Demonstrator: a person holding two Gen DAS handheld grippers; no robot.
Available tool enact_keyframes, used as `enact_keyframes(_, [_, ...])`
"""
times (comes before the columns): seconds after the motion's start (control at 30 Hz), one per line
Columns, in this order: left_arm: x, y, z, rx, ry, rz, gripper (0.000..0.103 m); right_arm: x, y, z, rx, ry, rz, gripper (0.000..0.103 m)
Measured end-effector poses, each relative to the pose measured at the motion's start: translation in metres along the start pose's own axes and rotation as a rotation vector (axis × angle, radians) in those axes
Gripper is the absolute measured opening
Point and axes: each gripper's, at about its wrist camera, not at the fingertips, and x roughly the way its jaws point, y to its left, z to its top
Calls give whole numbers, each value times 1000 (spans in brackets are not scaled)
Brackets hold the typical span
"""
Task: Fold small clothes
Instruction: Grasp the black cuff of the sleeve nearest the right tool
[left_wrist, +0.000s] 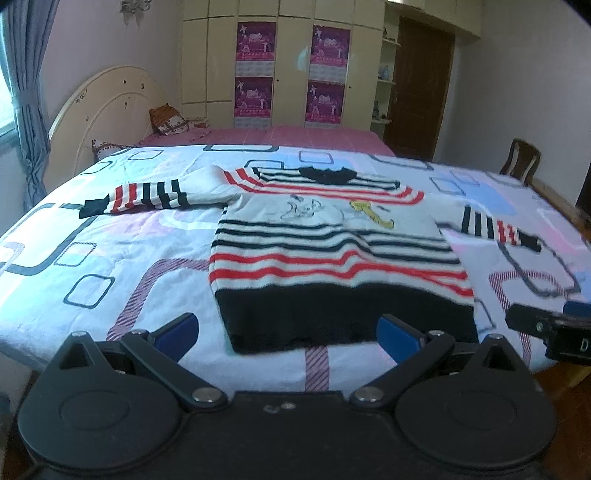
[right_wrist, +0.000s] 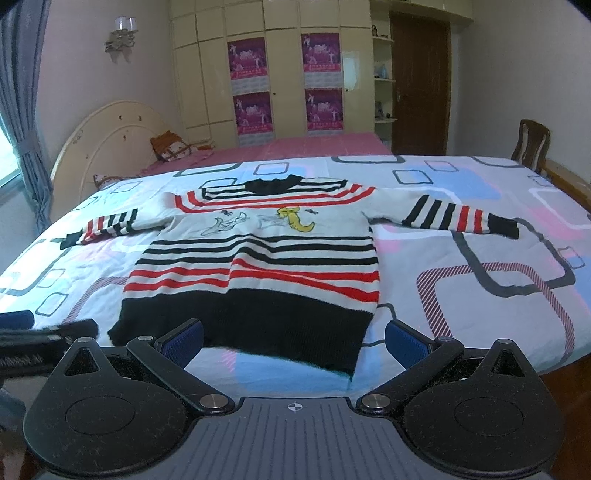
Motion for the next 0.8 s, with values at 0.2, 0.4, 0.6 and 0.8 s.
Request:
enact_keyframes(0.2, [29,1,23,-15,-22,-17,103,28,-17,22,37,3,-17,103])
enact_keyframes(0.4, [70,-3,51,-20,-23,-46,103,63,-30,49,60,5,-56,103])
enact_keyframes(0.6, [112,-14,73,26,0,-80,102,96,-39,72,76,-6,-98,103])
enact_keyframes(0.8, [150,-34,88,77,54,-147,94,117,-58,88,112,-41,-153,103])
